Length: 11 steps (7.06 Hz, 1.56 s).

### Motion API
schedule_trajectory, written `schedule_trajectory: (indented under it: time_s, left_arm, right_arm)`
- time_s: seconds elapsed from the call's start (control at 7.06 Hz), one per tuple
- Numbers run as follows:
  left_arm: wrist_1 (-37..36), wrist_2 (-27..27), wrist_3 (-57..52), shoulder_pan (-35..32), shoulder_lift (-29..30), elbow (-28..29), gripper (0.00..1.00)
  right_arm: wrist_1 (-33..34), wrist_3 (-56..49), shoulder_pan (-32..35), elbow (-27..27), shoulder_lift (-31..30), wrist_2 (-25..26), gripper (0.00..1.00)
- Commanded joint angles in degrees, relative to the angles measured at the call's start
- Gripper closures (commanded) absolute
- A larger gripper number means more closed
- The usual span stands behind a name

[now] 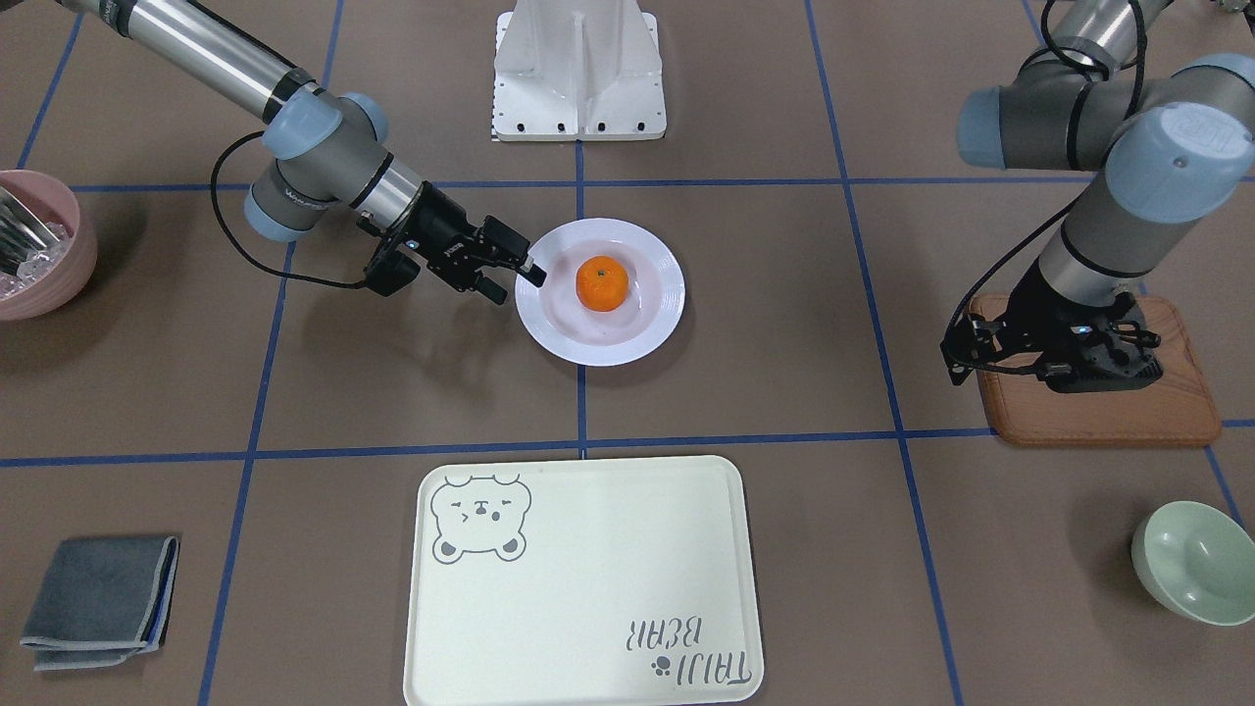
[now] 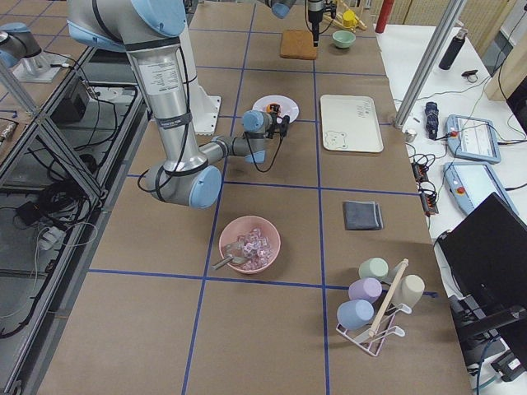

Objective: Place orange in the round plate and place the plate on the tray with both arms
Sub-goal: 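Grasp the white plate rim with the right gripper while the left arm withdraws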

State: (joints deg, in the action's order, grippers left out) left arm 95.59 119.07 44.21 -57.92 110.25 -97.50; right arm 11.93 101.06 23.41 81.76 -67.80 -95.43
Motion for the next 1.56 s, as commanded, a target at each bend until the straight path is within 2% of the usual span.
schedule_trajectory:
  time_s: [0.0, 0.99, 1.13, 1.28, 1.42]
  left_arm:
    - [0.0, -0.1, 0.0, 0.0, -0.2, 0.1, 0.01]
    - [0.0, -0.2, 0.0, 0.0, -0.7, -0.3, 0.01]
    - [0.0, -0.4, 0.1, 0.0, -0.7, -0.2, 0.01]
    - [0.0, -0.4, 0.1, 0.0, -1.0, -0.3, 0.01]
    - [0.0, -0.5, 0.1, 0.1, -1.0, -0.3, 0.01]
  right_arm:
    - [0.1, 0.3, -0.6, -0.3, 0.7, 0.1, 0.0]
    - [0.1, 1.9, -2.6, -2.3, 3.3, 2.3, 0.0]
    - [0.0, 2.0, -2.6, -2.3, 3.2, 3.0, 0.26]
    - [-0.1, 1.9, -2.6, -2.2, 3.2, 3.1, 0.62]
    - [-0.2, 2.0, -2.6, -2.0, 3.3, 3.3, 0.84]
